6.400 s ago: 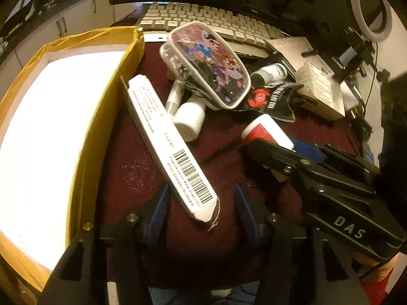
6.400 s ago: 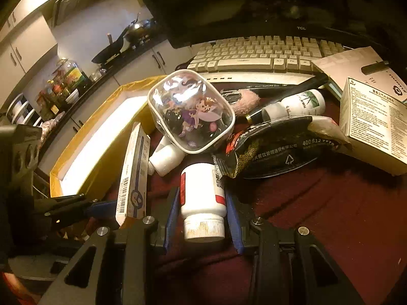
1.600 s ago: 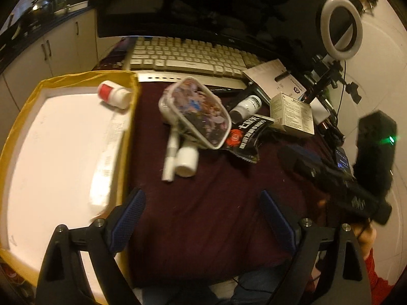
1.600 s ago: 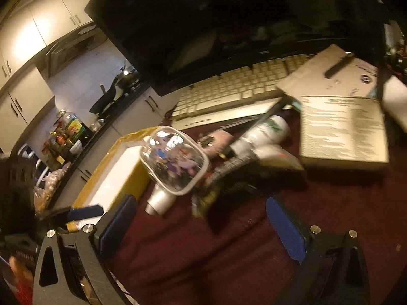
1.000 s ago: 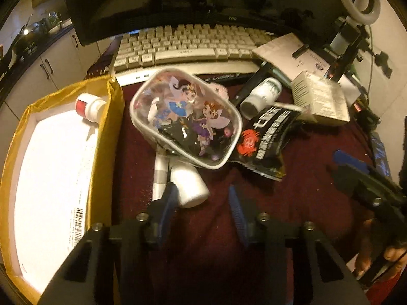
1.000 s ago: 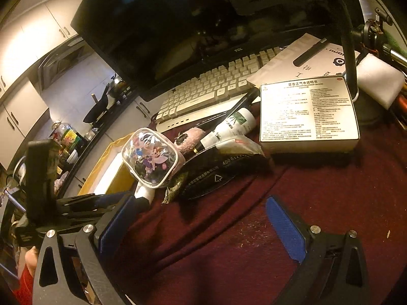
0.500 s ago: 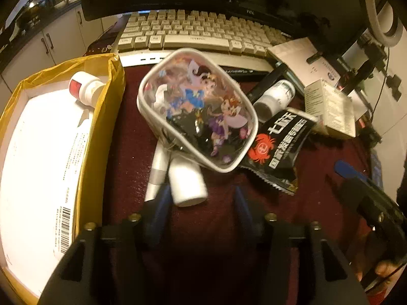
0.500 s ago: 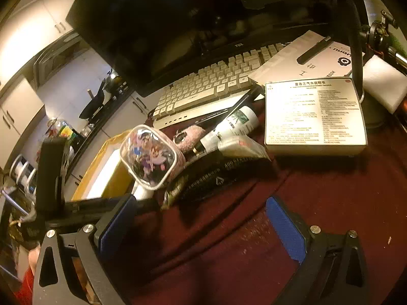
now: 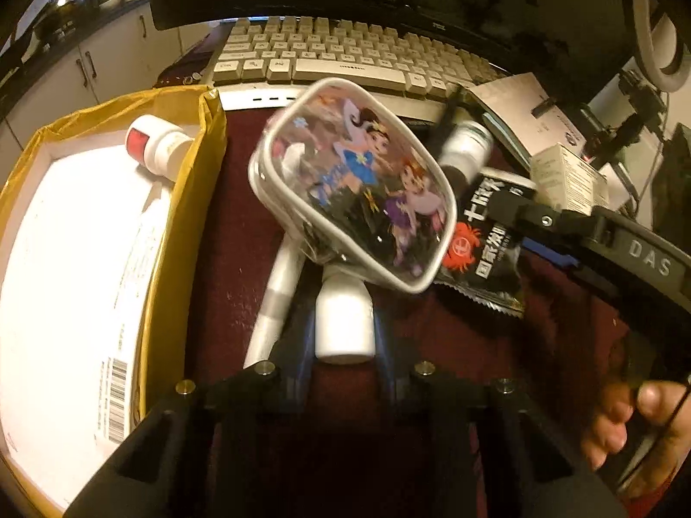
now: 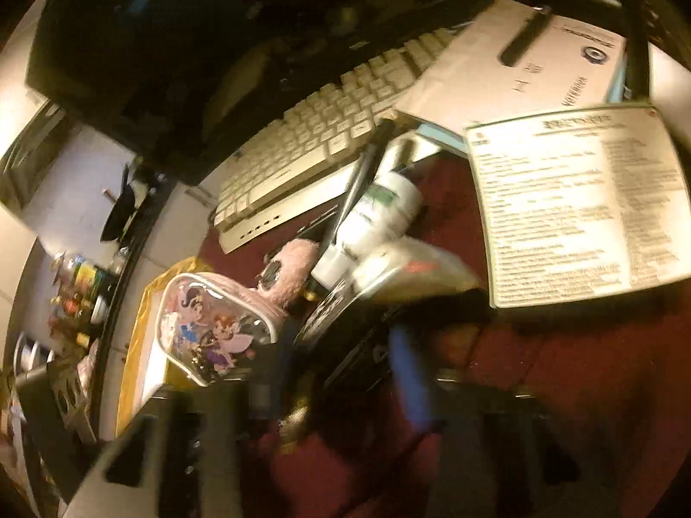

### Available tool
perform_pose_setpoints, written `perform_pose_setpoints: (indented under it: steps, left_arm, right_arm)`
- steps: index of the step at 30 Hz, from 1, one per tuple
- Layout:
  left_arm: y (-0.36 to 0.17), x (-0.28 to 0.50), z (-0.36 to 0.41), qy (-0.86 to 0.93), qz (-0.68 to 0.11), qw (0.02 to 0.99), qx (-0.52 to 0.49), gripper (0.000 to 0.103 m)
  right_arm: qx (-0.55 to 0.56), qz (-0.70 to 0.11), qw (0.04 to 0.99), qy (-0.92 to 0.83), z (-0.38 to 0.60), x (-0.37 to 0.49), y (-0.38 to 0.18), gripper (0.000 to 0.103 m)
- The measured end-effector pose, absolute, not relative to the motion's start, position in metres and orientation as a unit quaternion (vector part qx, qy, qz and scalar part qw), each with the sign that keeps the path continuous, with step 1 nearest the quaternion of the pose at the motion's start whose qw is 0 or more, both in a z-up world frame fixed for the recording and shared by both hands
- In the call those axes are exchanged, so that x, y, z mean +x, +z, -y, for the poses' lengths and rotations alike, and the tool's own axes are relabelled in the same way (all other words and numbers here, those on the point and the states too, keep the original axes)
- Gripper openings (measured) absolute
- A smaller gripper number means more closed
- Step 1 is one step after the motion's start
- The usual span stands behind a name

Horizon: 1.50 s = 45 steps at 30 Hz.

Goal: Organize objects
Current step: 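Grasp the small white dropper bottle with the left tool, then grasp the black snack packet with the right tool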

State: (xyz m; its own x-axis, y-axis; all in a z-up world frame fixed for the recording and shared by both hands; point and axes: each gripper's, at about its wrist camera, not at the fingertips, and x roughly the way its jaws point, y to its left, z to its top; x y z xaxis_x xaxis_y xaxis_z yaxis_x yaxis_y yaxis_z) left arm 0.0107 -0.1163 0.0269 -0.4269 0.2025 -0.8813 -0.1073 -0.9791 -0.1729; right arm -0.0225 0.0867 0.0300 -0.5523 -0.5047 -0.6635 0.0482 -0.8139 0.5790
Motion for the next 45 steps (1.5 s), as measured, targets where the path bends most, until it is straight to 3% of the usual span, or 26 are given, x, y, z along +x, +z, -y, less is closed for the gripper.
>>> perform_pose_setpoints:
  steps: [3, 8, 17, 19, 20, 21, 28, 32, 35, 38, 45]
  left_arm:
    - [0.028, 0.017, 0.115, 0.839, 0.048, 0.107, -0.531, 0.026]
    - [0.031, 0.034, 0.109, 0.832, 0.053, 0.138, -0.534, 0.026]
    - [0.033, 0.045, 0.096, 0.827, 0.045, 0.157, -0.537, 0.026]
    - [0.030, 0.042, 0.094, 0.825, 0.050, 0.156, -0.540, 0.026]
    - [0.030, 0.040, 0.093, 0.825, 0.050, 0.156, -0.541, 0.028]
    - [0.029, 0.039, 0.091, 0.825, 0.047, 0.153, -0.542, 0.028]
    - [0.027, 0.040, 0.095, 0.830, 0.034, 0.145, -0.537, 0.028]
    - [0.027, 0.043, 0.098, 0.832, 0.035, 0.145, -0.534, 0.026]
    - [0.027, 0.046, 0.099, 0.834, 0.036, 0.145, -0.531, 0.026]
    - [0.029, 0.049, 0.099, 0.835, 0.042, 0.149, -0.528, 0.026]
    - [0.044, 0.060, 0.097, 0.846, 0.050, 0.156, -0.508, 0.025]
  right_arm:
    - [0.438, 0.232, 0.175, -0.851, -0.088, -0.018, 0.037, 0.022]
    - [0.425, 0.210, 0.192, -0.859, -0.104, -0.003, 0.055, 0.014]
    - [0.463, 0.142, 0.182, -0.856, -0.126, 0.018, 0.061, 0.016]
    - [0.463, 0.131, 0.165, -0.861, -0.124, 0.019, 0.057, 0.044]
    - [0.459, 0.132, 0.163, -0.863, -0.123, 0.020, 0.057, 0.075]
    - [0.452, 0.129, 0.165, -0.867, -0.120, 0.021, 0.057, 0.088]
    - [0.436, 0.016, 0.141, -0.889, -0.090, 0.018, 0.048, 0.086]
    - [0.438, -0.028, 0.125, -0.890, -0.083, 0.016, 0.037, 0.061]
    - [0.434, -0.031, 0.125, -0.891, -0.085, 0.018, 0.035, 0.042]
    - [0.432, -0.018, 0.135, -0.891, -0.087, 0.020, 0.037, 0.036]
    - [0.422, 0.050, 0.176, -0.888, -0.093, 0.032, 0.050, 0.036]
